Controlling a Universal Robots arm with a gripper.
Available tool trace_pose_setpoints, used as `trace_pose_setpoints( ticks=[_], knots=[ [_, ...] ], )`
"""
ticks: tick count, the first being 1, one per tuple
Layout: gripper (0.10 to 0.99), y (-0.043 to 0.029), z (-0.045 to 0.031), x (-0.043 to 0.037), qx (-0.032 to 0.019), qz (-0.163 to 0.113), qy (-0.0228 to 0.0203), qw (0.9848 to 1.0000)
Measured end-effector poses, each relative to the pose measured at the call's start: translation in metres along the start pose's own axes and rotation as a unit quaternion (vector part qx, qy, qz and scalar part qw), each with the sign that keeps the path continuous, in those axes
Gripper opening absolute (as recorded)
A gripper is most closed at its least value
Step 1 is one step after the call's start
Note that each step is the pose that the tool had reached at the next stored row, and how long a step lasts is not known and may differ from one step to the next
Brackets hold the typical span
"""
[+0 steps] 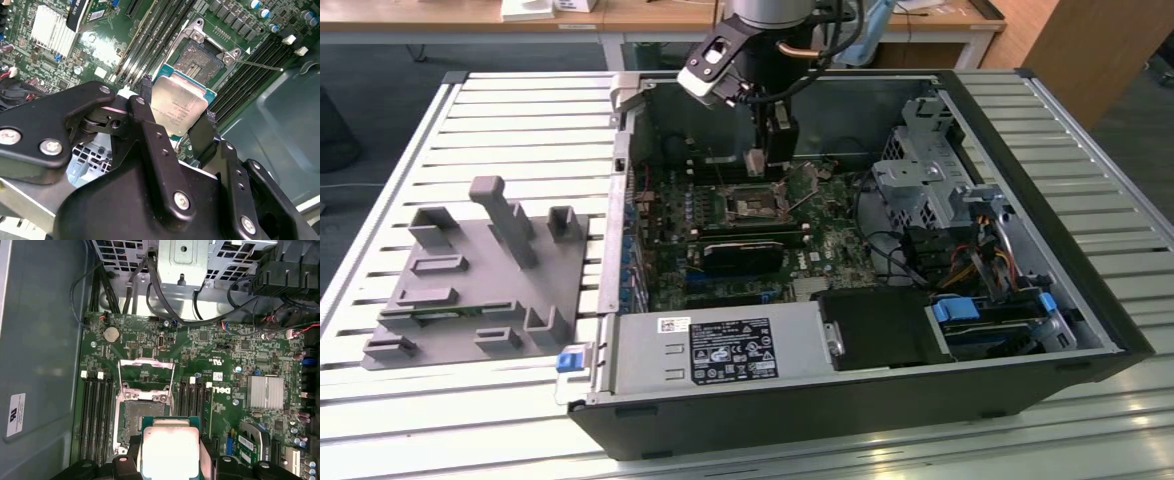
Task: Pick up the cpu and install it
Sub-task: 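Place the cpu into insertion slot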
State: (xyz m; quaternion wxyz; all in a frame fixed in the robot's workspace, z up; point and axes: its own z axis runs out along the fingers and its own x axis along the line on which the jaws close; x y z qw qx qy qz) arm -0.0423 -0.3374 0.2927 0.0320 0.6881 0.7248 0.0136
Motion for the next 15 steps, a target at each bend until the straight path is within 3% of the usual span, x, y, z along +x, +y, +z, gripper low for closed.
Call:
trace_pose_setpoints(
  ticks=[15],
  knots=[
    [0.545,-0.0010,0.0170,0.0006,0.0000,0.000,0.0003,1.0000]
  ],
)
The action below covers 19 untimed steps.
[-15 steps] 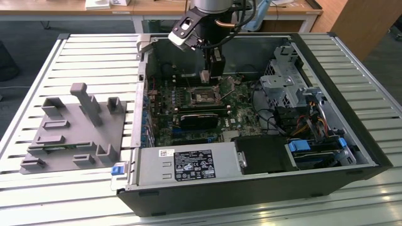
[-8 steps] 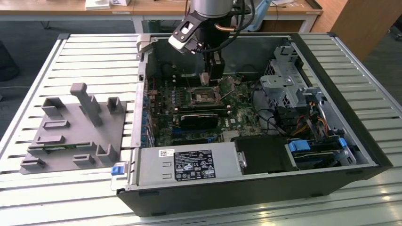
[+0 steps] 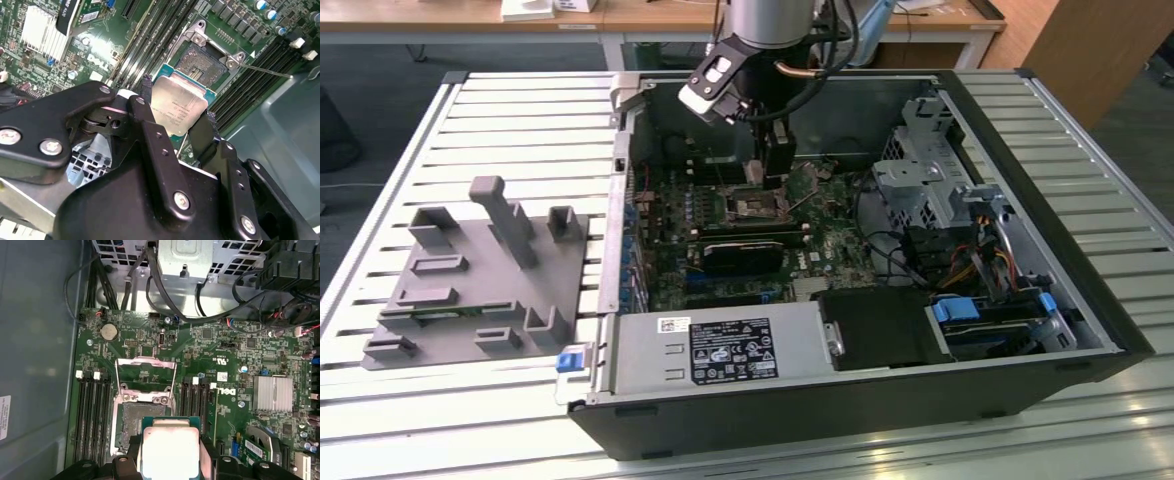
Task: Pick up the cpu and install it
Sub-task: 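Place the cpu into insertion slot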
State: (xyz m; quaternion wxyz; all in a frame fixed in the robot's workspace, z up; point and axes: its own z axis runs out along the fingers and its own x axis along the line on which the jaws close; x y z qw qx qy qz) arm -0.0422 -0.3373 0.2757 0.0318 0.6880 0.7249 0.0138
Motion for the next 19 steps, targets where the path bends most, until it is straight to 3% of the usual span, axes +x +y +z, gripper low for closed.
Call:
trace_pose_setpoints(
  ticks=[6,13,19],
  knots=[
    [0.545,-0.0006,0.0102,0.0014,0.0002,0.000,0.0001,1.0000],
    [0.545,-0.0010,0.0227,0.0111,0.0003,0.000,0.0000,1.0000],
    [0.545,-0.0015,0.0332,0.0136,0.0003,0.000,0.0000,1.0000]
  ],
)
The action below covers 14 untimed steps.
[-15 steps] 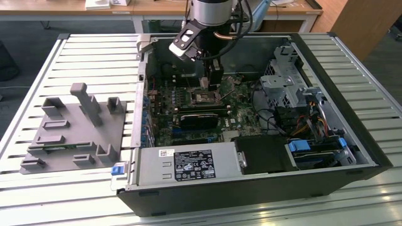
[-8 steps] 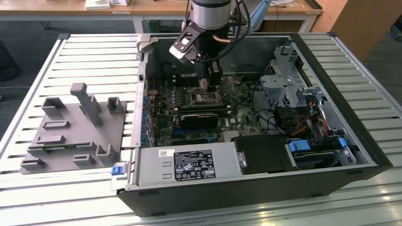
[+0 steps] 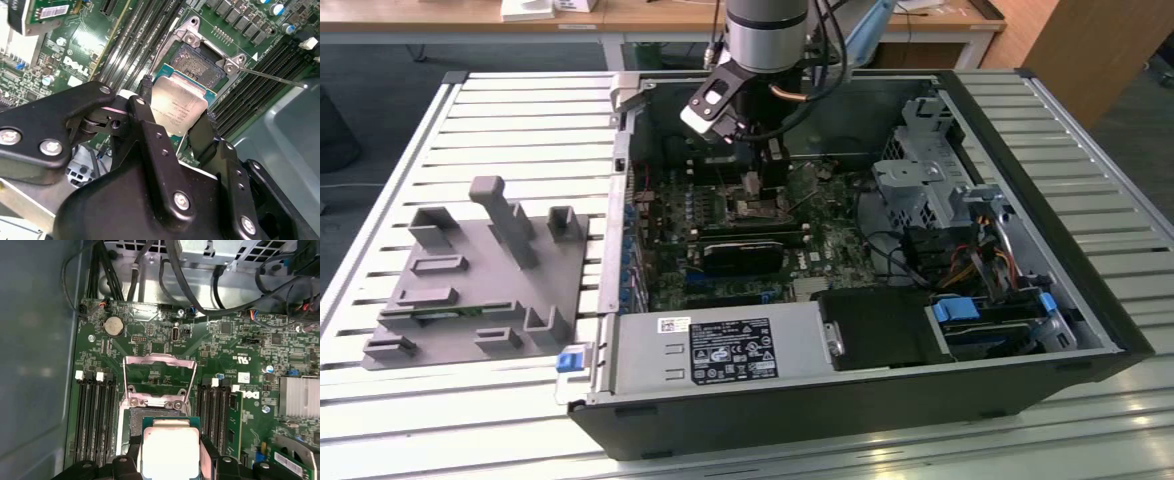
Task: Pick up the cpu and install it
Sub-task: 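Place the cpu into insertion slot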
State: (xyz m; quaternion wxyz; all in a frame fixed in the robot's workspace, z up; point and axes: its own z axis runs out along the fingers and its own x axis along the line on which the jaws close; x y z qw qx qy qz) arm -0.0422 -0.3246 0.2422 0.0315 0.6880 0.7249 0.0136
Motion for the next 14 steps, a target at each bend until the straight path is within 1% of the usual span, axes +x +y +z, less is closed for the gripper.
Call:
trace_pose_setpoints(
  ticks=[7,14],
  knots=[
    [0.545,-0.0009,0.0097,0.0010,0.0002,0.003,-0.0016,1.0000],
    [0.545,-0.0021,0.0158,0.0036,0.0003,0.009,-0.0019,1.0000]
  ],
)
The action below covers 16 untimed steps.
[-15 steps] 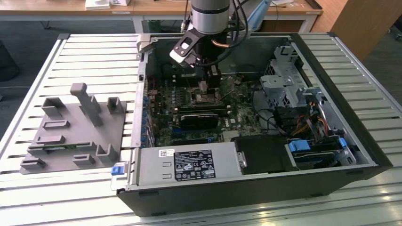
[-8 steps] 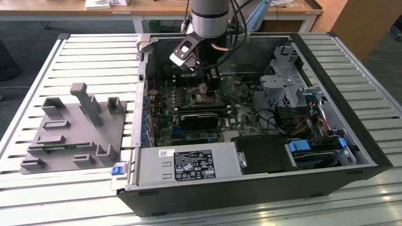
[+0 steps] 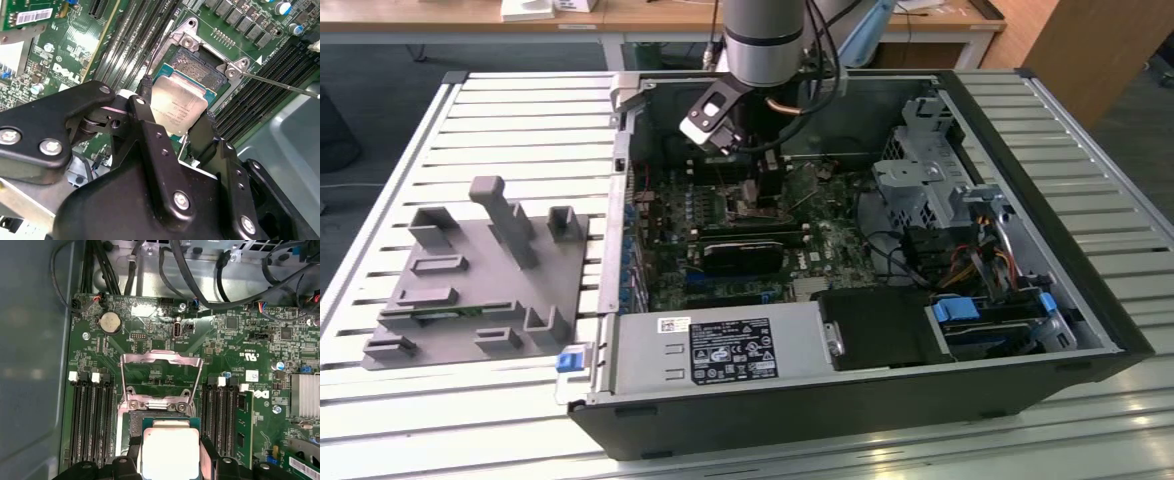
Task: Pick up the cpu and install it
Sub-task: 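Place the cpu into insertion slot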
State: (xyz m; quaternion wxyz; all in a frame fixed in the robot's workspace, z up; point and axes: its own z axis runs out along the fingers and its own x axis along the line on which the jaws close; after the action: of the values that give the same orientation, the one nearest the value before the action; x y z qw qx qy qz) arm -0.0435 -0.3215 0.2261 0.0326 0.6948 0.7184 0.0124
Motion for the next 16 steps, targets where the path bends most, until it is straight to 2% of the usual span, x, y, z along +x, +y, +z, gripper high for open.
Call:
trace_pose_setpoints(
  ticks=[5,16],
  knots=[
    [0.545,-0.0030,0.0033,0.0007,0.0000,0.000,-0.0001,1.0000],
    [0.545,-0.0042,0.0154,0.0036,0.0002,0.003,-0.0003,1.0000]
  ],
)
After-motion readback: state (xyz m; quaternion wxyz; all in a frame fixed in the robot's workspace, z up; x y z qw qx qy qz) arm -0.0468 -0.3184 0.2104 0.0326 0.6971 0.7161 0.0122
